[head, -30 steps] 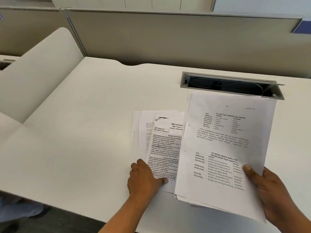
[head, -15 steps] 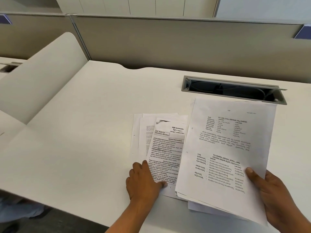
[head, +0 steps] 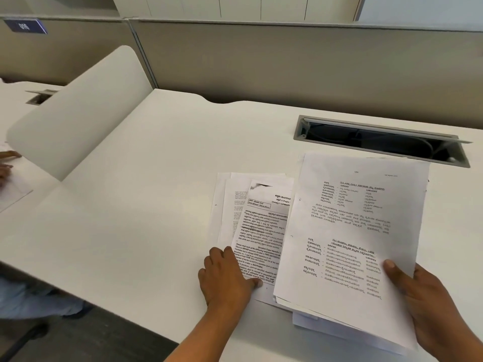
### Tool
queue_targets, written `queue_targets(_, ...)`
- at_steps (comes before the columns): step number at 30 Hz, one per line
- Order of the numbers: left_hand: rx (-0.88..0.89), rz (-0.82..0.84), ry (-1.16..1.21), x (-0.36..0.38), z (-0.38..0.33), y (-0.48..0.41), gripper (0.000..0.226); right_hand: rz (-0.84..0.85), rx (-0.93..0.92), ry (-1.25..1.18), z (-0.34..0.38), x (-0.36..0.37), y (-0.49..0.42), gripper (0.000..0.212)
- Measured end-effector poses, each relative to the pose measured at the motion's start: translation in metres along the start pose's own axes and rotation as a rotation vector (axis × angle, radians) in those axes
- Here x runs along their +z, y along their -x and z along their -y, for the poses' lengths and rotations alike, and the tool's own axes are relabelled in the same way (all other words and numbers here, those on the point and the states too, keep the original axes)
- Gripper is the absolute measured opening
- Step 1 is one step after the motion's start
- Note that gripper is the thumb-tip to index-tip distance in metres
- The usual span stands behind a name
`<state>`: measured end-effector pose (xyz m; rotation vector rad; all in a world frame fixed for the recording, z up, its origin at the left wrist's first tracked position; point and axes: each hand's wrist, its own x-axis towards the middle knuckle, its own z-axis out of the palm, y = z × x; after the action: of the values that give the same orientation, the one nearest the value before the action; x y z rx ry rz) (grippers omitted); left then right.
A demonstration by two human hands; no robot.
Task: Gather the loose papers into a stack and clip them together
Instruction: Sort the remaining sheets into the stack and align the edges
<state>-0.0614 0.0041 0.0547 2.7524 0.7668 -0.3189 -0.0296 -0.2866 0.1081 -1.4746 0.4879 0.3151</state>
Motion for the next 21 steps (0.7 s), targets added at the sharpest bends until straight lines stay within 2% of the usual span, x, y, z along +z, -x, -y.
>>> queue_targets(6,-0.016,0.007,0.145,-0.001,-0.004,0.003,0.077,0.0,0.015,0.0,-0.003,-0.006,-0.007,0.017)
queue_targets(9,-0.049,0.082,0.361,0.001,-0.005,0.001,0.059,0.004,0.021,0.002,-0.002,-0.008,-0.009,0.016)
queue_targets(11,-0.062,0.133,0.498,0.002,-0.004,-0.004,0.04,0.005,0.017,-0.015,0.0,-0.011,-0.011,0.017)
queue_targets(13,-0.08,0.155,0.592,0.0,-0.002,-0.011,0.027,-0.01,0.004,-0.022,0.002,-0.015,-0.011,0.023)
queue_targets(18,-0.089,0.057,0.783,-0.017,0.008,-0.021,0.023,-0.057,0.001,-0.039,0.004,-0.027,-0.014,0.018)
queue_targets(21,-0.103,-0.033,0.887,-0.036,0.011,-0.027,0.02,-0.109,0.003,-0.022,0.001,-0.032,-0.014,0.025)
